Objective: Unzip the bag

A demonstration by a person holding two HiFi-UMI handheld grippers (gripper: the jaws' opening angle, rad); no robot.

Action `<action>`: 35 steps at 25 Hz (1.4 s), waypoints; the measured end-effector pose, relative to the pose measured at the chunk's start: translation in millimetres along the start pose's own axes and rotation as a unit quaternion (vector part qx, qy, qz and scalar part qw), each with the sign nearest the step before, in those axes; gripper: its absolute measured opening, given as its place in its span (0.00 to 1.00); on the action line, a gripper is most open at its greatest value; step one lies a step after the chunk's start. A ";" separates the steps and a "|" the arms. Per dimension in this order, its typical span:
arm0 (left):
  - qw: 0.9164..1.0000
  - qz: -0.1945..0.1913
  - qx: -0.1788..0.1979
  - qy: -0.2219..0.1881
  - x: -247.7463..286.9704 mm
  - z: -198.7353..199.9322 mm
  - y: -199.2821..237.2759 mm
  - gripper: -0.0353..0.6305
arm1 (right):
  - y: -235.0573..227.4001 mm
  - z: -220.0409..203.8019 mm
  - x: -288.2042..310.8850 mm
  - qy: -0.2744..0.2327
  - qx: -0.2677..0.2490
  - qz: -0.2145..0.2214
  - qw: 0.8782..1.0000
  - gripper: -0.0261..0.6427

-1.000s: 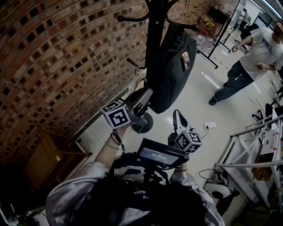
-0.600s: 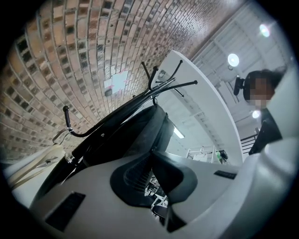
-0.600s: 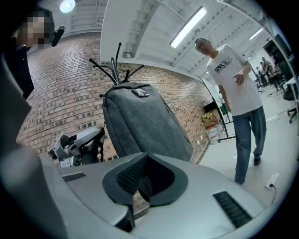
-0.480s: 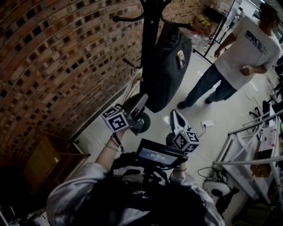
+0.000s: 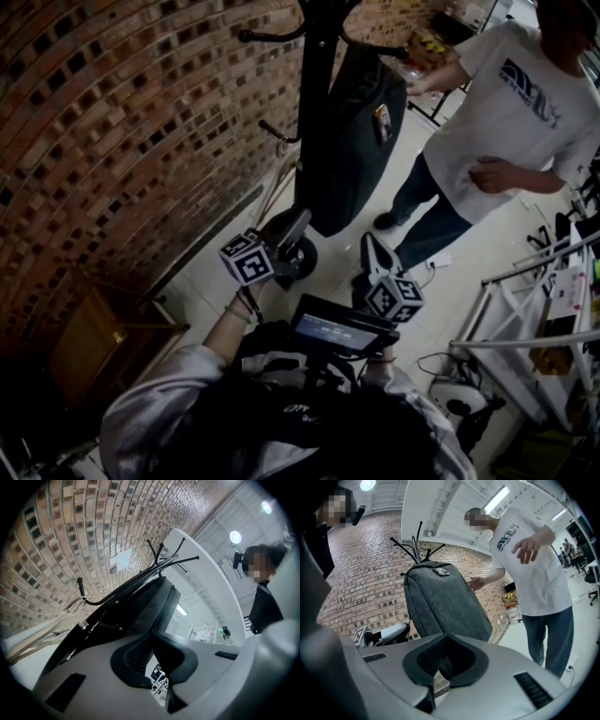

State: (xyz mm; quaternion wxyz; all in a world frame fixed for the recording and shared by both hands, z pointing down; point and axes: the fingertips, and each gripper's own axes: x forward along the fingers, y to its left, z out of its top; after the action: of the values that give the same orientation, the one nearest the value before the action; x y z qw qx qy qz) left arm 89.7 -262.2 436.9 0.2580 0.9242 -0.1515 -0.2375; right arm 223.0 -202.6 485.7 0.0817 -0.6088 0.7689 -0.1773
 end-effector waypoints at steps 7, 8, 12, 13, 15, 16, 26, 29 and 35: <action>1.000 0.015 -0.001 0.012 -4.9 -14.5 9.7 0.07 | 8.2 1.1 0.0 0.005 -0.001 -0.002 1.000 0.03; 1.000 0.016 -0.001 0.014 -5.0 -16.4 10.9 0.07 | 10.1 2.2 -0.3 0.006 0.000 -0.003 1.000 0.03; 1.000 0.022 -0.006 0.020 -5.6 -24.4 15.2 0.07 | 13.3 3.8 -1.8 0.005 -0.001 -0.002 1.000 0.03; 0.999 0.026 -0.016 0.020 -6.5 -27.5 17.5 0.07 | 13.4 3.8 -2.2 0.005 -0.001 -0.002 1.000 0.03; 0.999 0.033 -0.027 0.020 -7.5 -32.3 21.9 0.07 | 13.5 3.7 -3.0 0.003 -0.003 0.000 1.000 0.03; 0.999 0.038 -0.026 0.020 -7.6 -33.0 23.7 0.07 | 13.4 3.7 -3.3 0.001 -0.003 0.001 1.000 0.03; 0.997 0.062 -0.018 0.042 -7.8 -48.6 38.1 0.08 | 14.0 4.6 -7.4 -0.012 0.008 0.003 1.000 0.03; 0.996 0.067 -0.011 0.061 -9.0 -52.2 36.7 0.08 | 16.9 5.3 -6.7 -0.014 0.013 0.005 1.000 0.03; 0.981 0.099 0.073 0.149 -28.1 -70.1 31.6 0.08 | 15.7 -1.9 -3.2 0.000 -0.004 -0.006 1.000 0.03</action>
State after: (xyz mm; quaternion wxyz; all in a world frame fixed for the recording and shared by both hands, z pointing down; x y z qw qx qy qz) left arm 97.4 -248.4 517.2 0.2319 0.9459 -0.2192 -0.0588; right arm 208.9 -196.0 481.3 0.0782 -0.6135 0.7662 -0.1744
